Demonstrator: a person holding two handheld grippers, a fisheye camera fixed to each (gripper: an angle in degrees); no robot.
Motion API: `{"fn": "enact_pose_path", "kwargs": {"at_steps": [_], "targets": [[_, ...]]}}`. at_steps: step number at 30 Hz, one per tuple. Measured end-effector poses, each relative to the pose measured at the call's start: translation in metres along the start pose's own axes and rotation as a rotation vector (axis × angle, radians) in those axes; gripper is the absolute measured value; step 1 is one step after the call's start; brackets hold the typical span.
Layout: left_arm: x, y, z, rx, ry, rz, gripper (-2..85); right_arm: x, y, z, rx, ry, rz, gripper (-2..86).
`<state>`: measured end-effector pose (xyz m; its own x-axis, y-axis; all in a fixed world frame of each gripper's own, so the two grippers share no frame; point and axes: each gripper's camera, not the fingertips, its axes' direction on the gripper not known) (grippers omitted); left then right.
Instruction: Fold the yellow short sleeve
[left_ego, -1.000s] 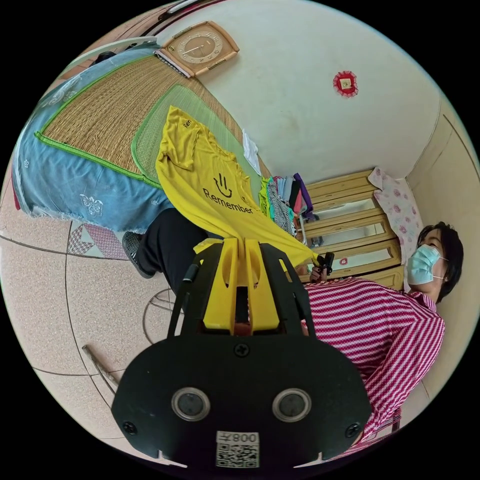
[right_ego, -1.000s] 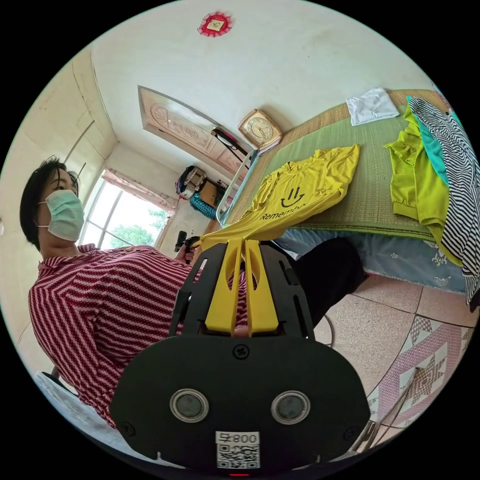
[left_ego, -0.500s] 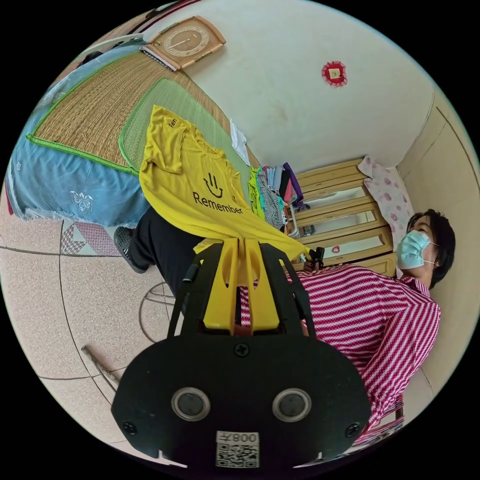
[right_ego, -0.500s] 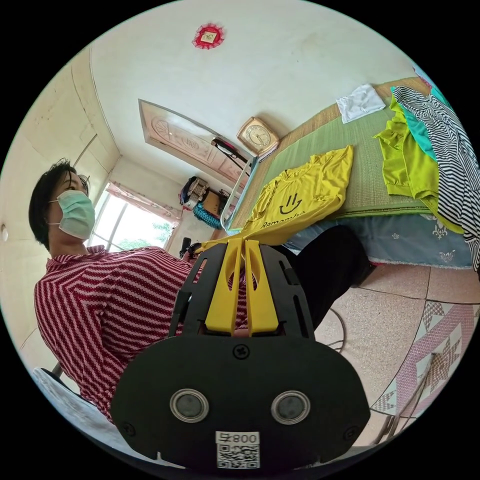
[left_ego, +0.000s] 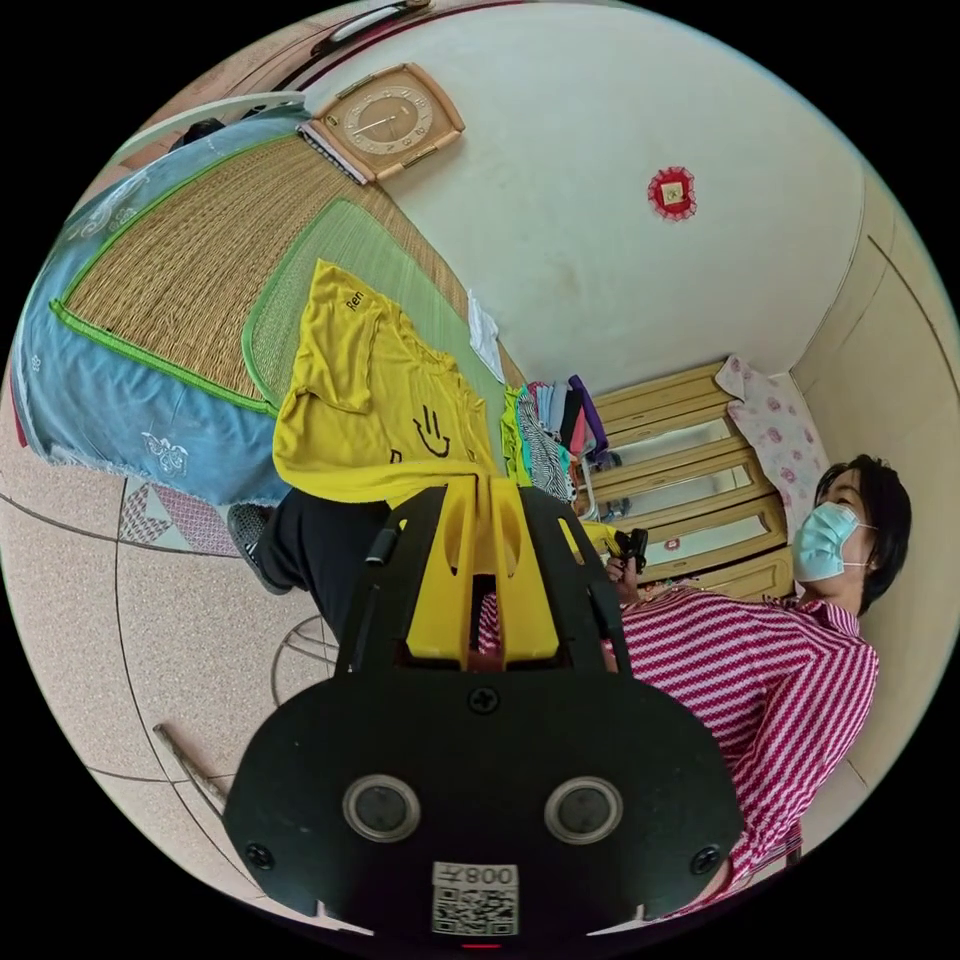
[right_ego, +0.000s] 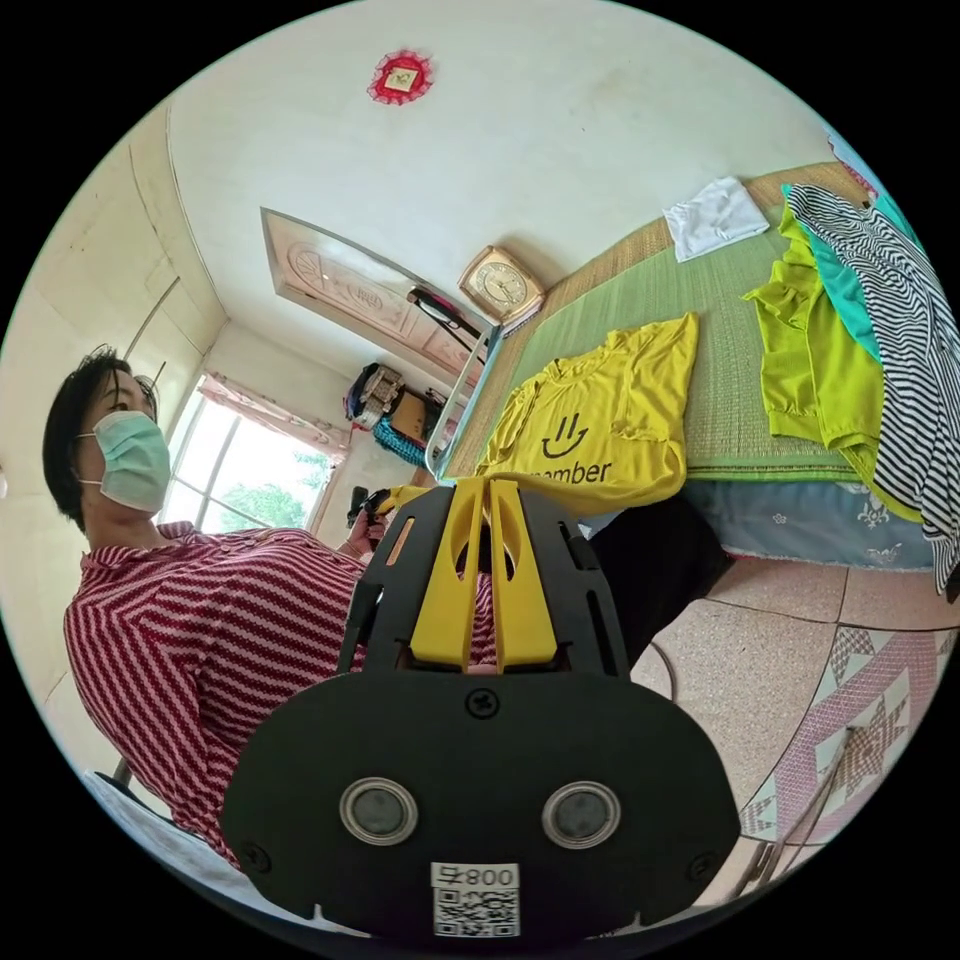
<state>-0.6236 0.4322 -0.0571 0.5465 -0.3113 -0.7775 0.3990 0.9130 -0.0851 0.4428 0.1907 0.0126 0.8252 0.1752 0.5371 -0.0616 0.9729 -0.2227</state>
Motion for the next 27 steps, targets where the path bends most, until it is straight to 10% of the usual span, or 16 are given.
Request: {"fn": "enact_pose_path", "kwargs": {"at_steps": [27], "targets": [[-0.125,-0.293,0.14,0.098,-0.074,-0.163,2.5,0.182,-0.294,0.144,-0.066,0.073,0.229,0.5]]}}
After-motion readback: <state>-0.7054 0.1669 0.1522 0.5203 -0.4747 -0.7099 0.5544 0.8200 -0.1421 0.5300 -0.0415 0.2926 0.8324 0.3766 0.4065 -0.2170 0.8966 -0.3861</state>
